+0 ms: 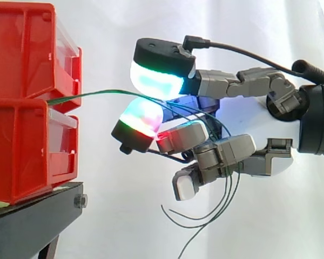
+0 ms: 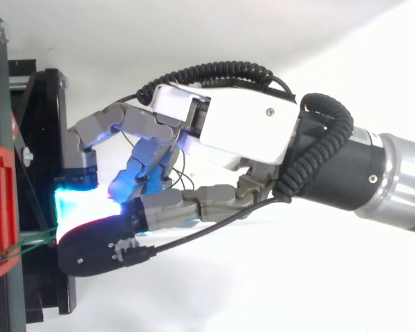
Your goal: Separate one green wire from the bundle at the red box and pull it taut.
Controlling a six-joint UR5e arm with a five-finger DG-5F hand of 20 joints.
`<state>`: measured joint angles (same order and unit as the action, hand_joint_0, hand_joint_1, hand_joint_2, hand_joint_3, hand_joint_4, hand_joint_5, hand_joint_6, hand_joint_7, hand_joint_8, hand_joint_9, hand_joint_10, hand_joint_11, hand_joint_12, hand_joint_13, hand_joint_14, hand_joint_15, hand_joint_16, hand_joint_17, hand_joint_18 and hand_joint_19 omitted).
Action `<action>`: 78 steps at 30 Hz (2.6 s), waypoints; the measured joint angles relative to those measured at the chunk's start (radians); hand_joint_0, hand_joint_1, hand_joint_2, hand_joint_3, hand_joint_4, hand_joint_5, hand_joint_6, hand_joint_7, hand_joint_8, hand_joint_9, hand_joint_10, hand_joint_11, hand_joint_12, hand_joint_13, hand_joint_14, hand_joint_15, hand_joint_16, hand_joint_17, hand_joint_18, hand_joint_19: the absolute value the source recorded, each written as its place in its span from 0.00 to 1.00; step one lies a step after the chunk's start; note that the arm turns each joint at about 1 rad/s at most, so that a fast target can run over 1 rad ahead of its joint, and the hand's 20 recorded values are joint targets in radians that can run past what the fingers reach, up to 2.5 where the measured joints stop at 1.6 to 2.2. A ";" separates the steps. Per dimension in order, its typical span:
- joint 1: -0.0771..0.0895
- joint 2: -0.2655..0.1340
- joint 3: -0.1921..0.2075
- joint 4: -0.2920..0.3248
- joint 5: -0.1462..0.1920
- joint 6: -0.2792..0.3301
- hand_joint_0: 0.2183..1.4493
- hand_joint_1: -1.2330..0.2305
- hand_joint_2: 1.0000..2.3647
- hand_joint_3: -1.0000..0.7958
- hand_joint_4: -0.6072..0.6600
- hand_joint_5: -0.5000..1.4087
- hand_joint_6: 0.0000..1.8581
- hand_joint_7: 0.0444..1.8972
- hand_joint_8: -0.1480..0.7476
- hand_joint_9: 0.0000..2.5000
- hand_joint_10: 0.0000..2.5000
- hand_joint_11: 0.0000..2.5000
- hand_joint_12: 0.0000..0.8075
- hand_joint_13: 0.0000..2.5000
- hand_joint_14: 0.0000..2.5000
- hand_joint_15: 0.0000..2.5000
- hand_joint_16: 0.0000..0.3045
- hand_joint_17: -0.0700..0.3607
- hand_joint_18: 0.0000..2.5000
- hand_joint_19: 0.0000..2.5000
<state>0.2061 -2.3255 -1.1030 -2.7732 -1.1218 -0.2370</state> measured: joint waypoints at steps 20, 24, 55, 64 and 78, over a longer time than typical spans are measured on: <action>0.000 0.000 0.000 0.001 0.002 -0.001 0.36 0.25 0.01 0.34 0.60 0.16 0.48 0.58 0.52 0.47 0.00 0.64 0.43 0.59 0.06 0.65 0.18 0.45 0.41 0.24; 0.000 0.000 0.000 0.001 0.002 -0.003 0.39 0.23 0.00 0.32 0.60 0.16 0.48 0.59 0.52 0.47 0.00 0.65 0.43 0.59 0.06 0.65 0.18 0.44 0.40 0.24; 0.000 0.000 0.000 0.001 0.003 -0.001 0.30 0.39 0.02 0.44 0.60 0.17 0.47 0.61 0.52 0.49 0.00 0.63 0.44 0.59 0.03 0.64 0.18 0.45 0.40 0.26; 0.000 0.000 0.000 0.001 0.002 -0.001 0.29 0.37 0.02 0.50 0.57 0.18 0.47 0.63 0.53 0.49 0.00 0.62 0.44 0.59 0.01 0.65 0.18 0.44 0.40 0.26; 0.000 0.000 0.000 0.003 0.002 -0.001 0.31 0.35 0.02 0.51 0.53 0.18 0.47 0.65 0.51 0.47 0.00 0.58 0.50 0.47 0.01 0.51 0.17 0.44 0.39 0.25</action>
<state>0.2061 -2.3252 -1.1030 -2.7707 -1.1195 -0.2381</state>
